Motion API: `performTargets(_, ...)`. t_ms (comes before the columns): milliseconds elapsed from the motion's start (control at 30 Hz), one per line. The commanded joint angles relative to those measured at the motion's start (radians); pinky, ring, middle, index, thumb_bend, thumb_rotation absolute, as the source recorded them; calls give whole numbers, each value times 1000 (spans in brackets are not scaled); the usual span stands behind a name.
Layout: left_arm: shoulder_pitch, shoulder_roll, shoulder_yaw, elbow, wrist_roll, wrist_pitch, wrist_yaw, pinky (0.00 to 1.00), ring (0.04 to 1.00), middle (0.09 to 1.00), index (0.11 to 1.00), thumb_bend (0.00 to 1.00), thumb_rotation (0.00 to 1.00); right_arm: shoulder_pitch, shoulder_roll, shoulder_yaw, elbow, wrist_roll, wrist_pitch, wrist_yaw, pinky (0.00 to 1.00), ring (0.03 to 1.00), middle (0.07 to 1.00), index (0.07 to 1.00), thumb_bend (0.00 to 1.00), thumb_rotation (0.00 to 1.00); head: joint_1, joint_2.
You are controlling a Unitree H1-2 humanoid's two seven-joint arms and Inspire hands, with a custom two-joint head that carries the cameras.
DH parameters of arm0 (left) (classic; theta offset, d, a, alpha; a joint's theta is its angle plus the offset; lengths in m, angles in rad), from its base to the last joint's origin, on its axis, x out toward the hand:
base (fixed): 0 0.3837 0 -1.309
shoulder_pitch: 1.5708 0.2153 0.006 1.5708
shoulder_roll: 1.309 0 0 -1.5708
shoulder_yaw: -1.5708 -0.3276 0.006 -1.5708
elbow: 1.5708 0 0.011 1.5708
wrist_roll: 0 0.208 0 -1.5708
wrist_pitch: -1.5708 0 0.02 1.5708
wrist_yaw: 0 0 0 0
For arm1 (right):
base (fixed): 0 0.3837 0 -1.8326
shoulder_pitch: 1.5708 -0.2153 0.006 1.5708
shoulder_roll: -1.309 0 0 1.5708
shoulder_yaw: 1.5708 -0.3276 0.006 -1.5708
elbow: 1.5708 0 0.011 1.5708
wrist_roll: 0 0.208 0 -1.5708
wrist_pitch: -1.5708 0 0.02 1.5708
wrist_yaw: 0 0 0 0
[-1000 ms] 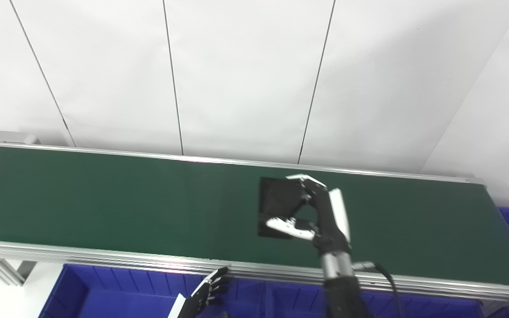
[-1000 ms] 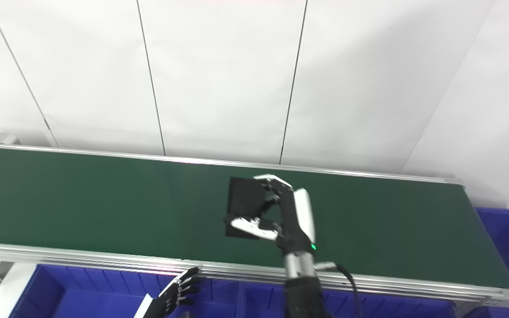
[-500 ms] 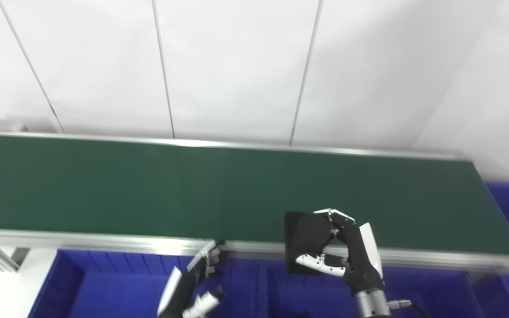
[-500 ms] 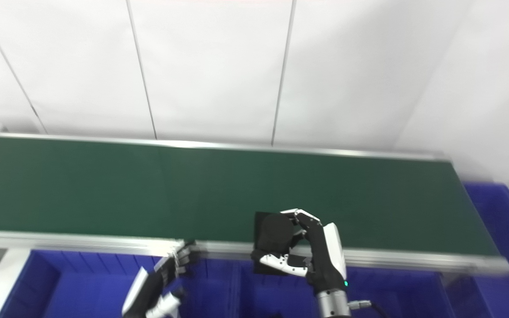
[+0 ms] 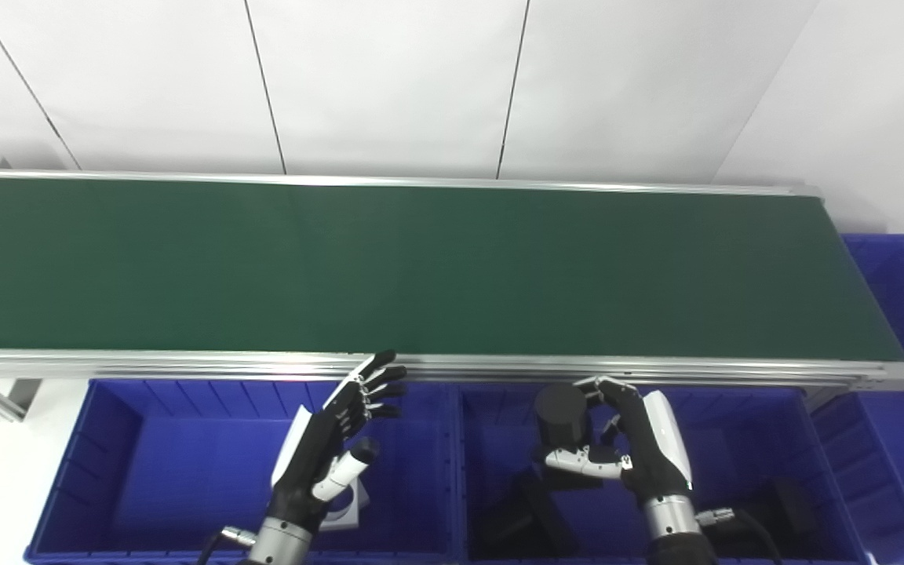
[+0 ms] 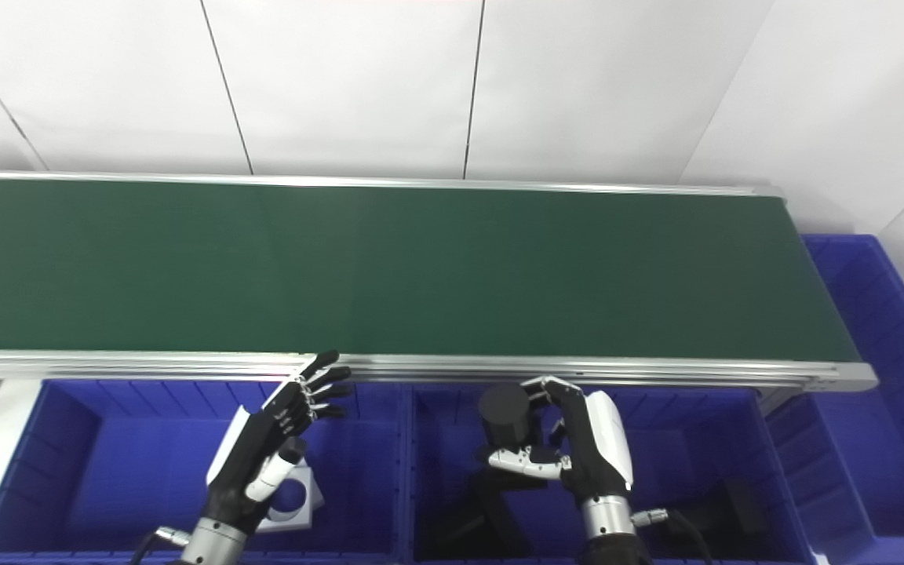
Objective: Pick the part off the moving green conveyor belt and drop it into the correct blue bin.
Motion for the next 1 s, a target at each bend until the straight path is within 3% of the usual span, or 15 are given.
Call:
performTargets(0, -8, -14, 15, -26, -2, -34, -28, 697, 782, 840, 883, 802, 873, -33, -1, 0, 10, -18, 31, -14, 238, 326, 446, 528, 521, 0, -1, 2)
performTargets(67, -8, -18, 27, -21, 3, -34, -38, 697, 785, 841, 883, 800, 878, -50, -1, 14, 37, -55, 82, -9, 350, 379, 505, 532, 512, 0, -2, 2)
performTargets(167, -4, -18, 45, -20, 5, -34, -52, 705, 788, 844, 887, 802, 874, -76, -22, 59, 60, -114, 187, 54, 427, 395, 496, 552, 509, 0, -6, 8)
performTargets(200, -2, -17, 50, -20, 7, -34, -54, 705, 789, 847, 890, 808, 875, -82, -27, 72, 62, -125, 222, 79, 343, 423, 493, 683, 522, 0, -6, 8)
performTargets(233, -1, -16, 56, -20, 6, -35, -59, 704, 789, 848, 891, 811, 876, -88, -30, 90, 67, -153, 262, 89, 300, 436, 492, 750, 528, 0, -8, 8)
performTargets(267, 0, -15, 62, -19, 5, -35, -63, 709, 790, 849, 895, 801, 872, -93, -32, 105, 69, -177, 295, 93, 209, 321, 479, 797, 554, 0, -10, 11)
performTargets(300, 1, -15, 67, -16, 4, -35, -67, 714, 793, 850, 897, 797, 871, -96, -34, 121, 67, -204, 328, 96, 174, 278, 474, 816, 562, 0, -10, 12)
performTargets(400, 1, -17, 82, -3, 6, -35, -69, 733, 798, 854, 903, 796, 870, -105, -56, 173, 61, -269, 385, 124, 660, 784, 854, 857, 737, 72, -9, 11)
performTargets(467, 1, -17, 86, 1, 15, -35, -64, 736, 799, 854, 903, 800, 873, -104, -65, 194, 57, -293, 389, 112, 723, 842, 894, 872, 761, 100, -8, 9)
performTargets(567, 3, -12, 93, 2, 17, -35, -71, 749, 811, 863, 908, 809, 877, -90, -62, 194, 51, -297, 329, 26, 930, 969, 974, 931, 822, 239, -9, 8)
performTargets(633, 2, -10, 97, 3, 19, -35, -70, 743, 811, 864, 908, 802, 875, -70, -53, 184, 37, -276, 263, -49, 987, 995, 996, 954, 852, 317, -9, 6)
performTargets(767, 2, -13, 110, 3, 6, -35, -84, 742, 810, 860, 904, 793, 860, -29, -31, 165, 14, -227, 102, -205, 999, 1000, 1000, 966, 879, 409, -8, 7)
performTargets(867, 4, -18, 116, -1, 3, -35, -93, 741, 809, 856, 902, 788, 863, -6, -16, 147, 6, -185, -4, -279, 969, 990, 999, 961, 885, 419, -6, 6)
performTargets(933, 4, -20, 121, -2, 2, -35, -100, 737, 807, 854, 903, 782, 860, 11, -8, 136, -3, -156, -68, -310, 865, 951, 993, 970, 876, 436, -6, 6)
performTargets(967, 5, -21, 123, -2, 1, -35, -103, 738, 807, 854, 903, 782, 860, 18, -4, 131, -7, -145, -94, -321, 859, 948, 991, 970, 876, 439, -6, 6)
